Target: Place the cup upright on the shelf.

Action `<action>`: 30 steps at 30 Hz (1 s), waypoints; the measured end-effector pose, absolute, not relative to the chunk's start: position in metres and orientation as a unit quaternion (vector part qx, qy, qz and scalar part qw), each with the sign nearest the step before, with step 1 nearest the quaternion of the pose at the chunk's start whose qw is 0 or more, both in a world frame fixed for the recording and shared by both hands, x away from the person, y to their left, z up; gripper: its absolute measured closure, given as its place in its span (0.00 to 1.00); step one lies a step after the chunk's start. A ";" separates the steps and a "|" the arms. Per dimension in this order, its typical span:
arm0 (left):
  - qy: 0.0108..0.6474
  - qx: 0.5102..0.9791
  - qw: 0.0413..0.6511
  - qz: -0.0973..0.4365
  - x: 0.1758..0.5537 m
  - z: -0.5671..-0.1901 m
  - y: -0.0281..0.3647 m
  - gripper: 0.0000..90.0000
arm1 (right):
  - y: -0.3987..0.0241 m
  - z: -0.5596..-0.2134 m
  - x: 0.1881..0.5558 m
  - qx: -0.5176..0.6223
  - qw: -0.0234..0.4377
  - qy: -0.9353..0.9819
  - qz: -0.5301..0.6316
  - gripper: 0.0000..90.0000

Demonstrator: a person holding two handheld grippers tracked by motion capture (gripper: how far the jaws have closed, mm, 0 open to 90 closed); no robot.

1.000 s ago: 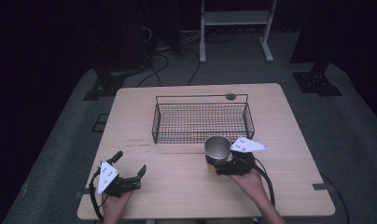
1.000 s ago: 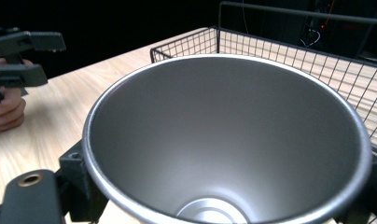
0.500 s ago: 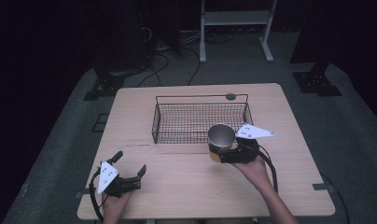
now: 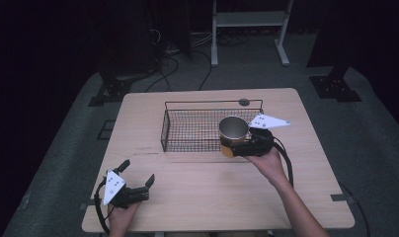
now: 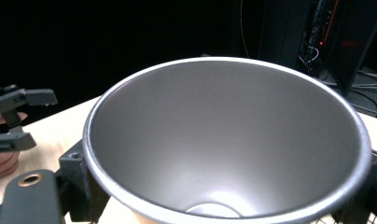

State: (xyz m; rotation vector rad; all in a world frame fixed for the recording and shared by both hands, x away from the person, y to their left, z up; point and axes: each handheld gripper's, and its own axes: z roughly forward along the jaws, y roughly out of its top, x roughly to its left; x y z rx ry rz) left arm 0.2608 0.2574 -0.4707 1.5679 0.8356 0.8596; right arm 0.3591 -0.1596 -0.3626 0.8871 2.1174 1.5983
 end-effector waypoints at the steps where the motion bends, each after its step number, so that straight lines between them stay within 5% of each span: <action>1: 0.353 0.662 0.552 0.363 0.261 -0.471 0.257 0.00 | -0.160 -0.362 0.361 0.313 0.173 0.745 0.564 0.14; 30: 0.354 0.663 0.552 0.362 0.261 -0.471 0.257 0.00 | -0.160 -0.363 0.438 0.352 0.160 0.750 0.537 0.13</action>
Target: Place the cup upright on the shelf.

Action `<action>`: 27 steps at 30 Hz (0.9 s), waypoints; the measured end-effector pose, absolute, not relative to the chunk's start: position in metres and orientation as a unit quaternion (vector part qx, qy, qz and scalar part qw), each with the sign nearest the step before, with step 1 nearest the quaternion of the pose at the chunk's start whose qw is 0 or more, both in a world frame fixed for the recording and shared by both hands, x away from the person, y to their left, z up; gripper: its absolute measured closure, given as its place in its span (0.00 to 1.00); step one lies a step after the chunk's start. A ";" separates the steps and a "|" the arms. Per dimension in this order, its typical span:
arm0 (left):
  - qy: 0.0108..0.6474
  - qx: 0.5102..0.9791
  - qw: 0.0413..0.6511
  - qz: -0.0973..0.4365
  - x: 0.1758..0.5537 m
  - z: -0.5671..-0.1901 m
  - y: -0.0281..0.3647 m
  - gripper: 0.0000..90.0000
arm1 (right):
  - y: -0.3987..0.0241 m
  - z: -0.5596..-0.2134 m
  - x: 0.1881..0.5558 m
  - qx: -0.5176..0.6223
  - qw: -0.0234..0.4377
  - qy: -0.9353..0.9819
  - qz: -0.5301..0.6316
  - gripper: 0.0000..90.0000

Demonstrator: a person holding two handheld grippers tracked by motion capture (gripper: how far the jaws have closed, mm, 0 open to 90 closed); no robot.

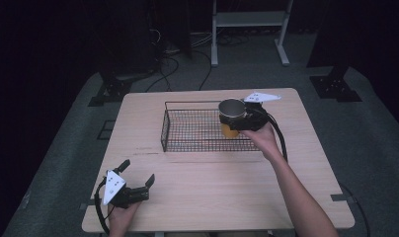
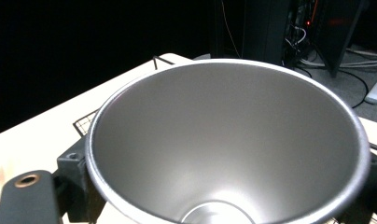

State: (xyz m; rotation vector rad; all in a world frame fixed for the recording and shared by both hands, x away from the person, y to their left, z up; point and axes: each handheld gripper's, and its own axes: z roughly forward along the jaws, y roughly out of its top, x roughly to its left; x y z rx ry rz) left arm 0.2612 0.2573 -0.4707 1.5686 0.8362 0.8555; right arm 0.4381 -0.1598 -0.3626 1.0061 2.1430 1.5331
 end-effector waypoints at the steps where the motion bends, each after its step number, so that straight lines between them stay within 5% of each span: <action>1: 0.354 0.663 0.552 0.362 0.261 -0.471 0.257 0.00 | -0.160 -0.363 0.440 0.354 0.160 0.750 0.535 0.13; 27: 0.356 0.660 0.555 0.360 0.262 -0.471 0.259 0.00 | -0.133 -0.380 0.486 0.335 0.138 0.784 0.504 0.13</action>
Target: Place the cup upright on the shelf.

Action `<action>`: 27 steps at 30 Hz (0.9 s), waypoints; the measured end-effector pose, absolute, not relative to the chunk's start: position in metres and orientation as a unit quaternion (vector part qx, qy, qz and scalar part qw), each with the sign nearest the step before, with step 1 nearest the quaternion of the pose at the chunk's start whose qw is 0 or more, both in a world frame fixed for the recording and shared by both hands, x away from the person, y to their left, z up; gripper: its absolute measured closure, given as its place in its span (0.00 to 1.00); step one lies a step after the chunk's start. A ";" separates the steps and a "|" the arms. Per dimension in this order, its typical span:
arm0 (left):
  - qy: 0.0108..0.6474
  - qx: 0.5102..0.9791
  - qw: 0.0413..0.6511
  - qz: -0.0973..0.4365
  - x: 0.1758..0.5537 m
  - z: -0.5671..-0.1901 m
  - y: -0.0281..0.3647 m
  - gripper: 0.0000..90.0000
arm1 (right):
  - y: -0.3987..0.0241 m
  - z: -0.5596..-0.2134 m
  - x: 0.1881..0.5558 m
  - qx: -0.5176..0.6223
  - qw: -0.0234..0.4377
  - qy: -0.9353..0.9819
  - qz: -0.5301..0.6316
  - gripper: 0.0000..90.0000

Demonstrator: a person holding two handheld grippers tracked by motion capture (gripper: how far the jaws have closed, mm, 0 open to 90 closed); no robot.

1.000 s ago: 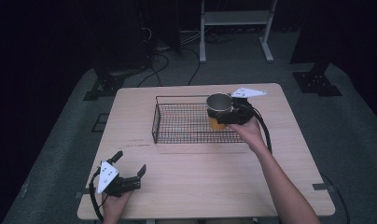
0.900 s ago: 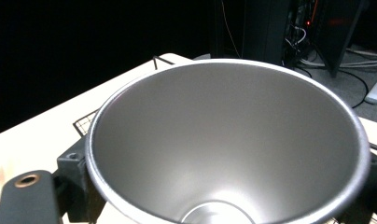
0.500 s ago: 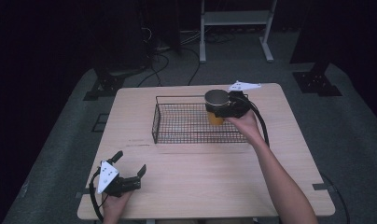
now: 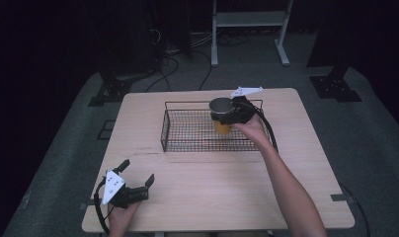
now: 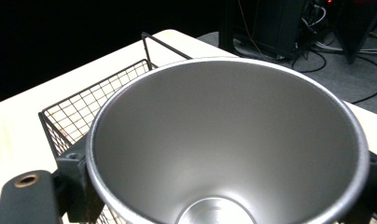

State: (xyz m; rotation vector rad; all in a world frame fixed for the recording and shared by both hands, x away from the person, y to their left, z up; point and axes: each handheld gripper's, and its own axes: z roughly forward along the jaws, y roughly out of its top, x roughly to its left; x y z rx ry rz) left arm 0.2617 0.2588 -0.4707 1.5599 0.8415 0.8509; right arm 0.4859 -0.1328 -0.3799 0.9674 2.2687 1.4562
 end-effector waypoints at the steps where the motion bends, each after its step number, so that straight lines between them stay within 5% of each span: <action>1: 0.356 0.660 0.555 0.360 0.262 -0.471 0.259 0.00 | -0.132 -0.381 0.487 0.334 0.143 0.782 0.506 0.12; 27: 0.354 0.662 0.554 0.361 0.262 -0.471 0.258 0.00 | -0.132 -0.406 0.513 0.320 0.106 0.814 0.472 0.12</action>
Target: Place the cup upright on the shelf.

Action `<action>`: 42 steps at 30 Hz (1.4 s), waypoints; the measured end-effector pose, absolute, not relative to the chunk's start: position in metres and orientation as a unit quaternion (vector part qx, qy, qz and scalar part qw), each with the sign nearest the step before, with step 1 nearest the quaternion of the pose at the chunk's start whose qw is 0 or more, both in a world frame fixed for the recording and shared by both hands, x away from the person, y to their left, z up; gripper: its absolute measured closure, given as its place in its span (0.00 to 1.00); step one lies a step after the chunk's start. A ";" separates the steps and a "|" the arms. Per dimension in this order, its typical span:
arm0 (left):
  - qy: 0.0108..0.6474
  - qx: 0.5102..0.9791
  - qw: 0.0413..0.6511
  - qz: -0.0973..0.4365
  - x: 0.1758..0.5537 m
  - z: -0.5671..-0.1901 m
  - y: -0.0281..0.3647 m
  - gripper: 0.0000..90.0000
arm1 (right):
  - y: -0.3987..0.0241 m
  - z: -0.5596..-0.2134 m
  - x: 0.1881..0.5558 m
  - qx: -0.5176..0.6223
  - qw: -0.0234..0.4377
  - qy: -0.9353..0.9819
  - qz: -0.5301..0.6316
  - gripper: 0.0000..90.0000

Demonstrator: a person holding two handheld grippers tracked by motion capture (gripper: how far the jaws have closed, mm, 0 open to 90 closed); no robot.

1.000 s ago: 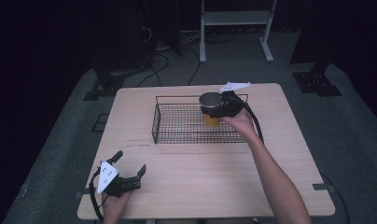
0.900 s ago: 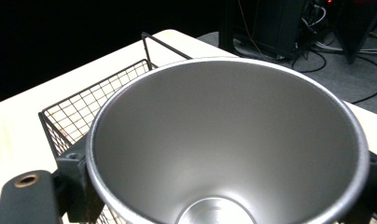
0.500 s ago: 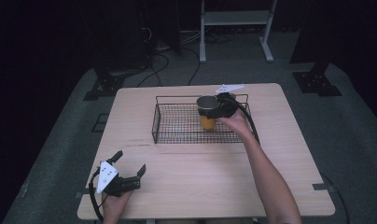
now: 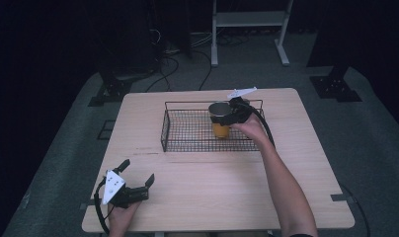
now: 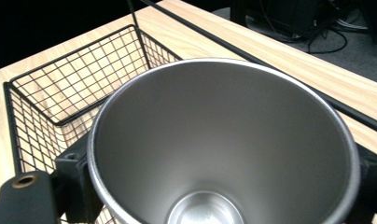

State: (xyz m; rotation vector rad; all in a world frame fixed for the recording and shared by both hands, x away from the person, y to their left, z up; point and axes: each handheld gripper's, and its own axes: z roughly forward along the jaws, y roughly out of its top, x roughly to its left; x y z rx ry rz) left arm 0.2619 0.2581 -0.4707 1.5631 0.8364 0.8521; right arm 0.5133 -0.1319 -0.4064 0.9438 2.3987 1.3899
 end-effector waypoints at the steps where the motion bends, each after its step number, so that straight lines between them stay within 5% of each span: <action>1: 0.354 0.661 0.554 0.361 0.262 -0.471 0.258 0.00 | -0.131 -0.406 0.513 0.319 0.107 0.815 0.472 0.12; 42: 0.354 0.661 0.554 0.361 0.262 -0.471 0.258 0.00 | -0.129 -0.410 0.516 0.303 0.119 0.821 0.469 0.03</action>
